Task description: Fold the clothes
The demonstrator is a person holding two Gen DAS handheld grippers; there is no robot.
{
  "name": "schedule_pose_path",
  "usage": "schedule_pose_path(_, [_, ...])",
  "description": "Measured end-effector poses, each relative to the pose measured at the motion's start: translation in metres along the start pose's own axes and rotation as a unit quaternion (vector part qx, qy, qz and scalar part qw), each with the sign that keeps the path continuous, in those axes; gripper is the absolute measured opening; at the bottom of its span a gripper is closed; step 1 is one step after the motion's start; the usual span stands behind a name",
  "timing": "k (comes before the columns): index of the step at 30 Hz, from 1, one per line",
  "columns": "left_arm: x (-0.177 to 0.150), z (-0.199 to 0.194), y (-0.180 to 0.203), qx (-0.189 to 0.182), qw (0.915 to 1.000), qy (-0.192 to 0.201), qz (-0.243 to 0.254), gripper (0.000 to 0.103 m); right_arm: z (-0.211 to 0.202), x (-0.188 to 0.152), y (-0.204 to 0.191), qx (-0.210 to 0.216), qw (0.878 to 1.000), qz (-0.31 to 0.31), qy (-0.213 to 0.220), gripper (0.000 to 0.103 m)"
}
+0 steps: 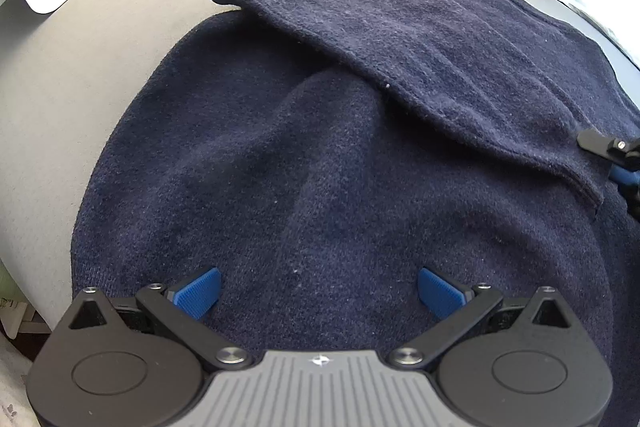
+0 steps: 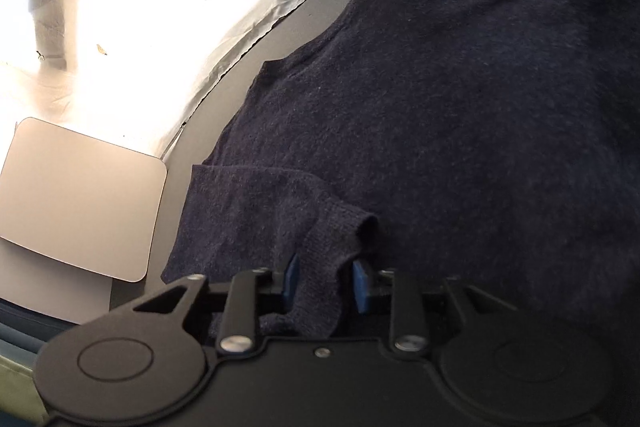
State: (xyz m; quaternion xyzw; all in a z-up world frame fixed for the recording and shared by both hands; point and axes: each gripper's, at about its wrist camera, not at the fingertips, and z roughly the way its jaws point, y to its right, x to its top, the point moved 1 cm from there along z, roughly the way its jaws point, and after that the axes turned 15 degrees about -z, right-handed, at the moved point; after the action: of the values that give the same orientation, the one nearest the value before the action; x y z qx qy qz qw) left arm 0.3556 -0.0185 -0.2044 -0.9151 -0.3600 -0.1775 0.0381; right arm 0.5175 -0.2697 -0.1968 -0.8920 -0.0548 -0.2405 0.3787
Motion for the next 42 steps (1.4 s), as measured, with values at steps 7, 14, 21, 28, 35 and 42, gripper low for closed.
schedule_pose_path(7, [-0.001, -0.001, -0.001, 0.0, 1.0, -0.001, -0.003, 0.103, -0.054, 0.02, 0.0, 0.027, 0.995, -0.023, 0.09, 0.004])
schedule_pose_path(14, [-0.004, -0.002, -0.003, -0.001, 1.0, 0.004, -0.006, 0.103, -0.143, 0.04, 0.06, -0.078, 0.977, 0.02, 0.197, 0.004])
schedule_pose_path(21, [-0.006, -0.002, -0.004, -0.002, 1.0, 0.003, -0.006, 0.103, -0.129, 0.015, 0.077, -0.093, 0.981, 0.052, 0.165, 0.004])
schedule_pose_path(28, [-0.005, -0.003, -0.006, -0.001, 1.0, -0.002, -0.007, 0.103, -0.115, 0.012, 0.087, -0.145, 0.981, 0.042, 0.12, 0.041])
schedule_pose_path(35, [-0.003, -0.004, -0.007, 0.0, 0.9999, -0.012, -0.006, 0.103, -0.126, 0.019, 0.076, -0.116, 0.981, 0.01, 0.156, 0.005])
schedule_pose_path(42, [-0.004, -0.004, -0.009, -0.001, 0.9999, -0.014, -0.006, 0.103, -0.188, 0.033, 0.057, -0.129, 0.95, -0.016, 0.285, 0.004])
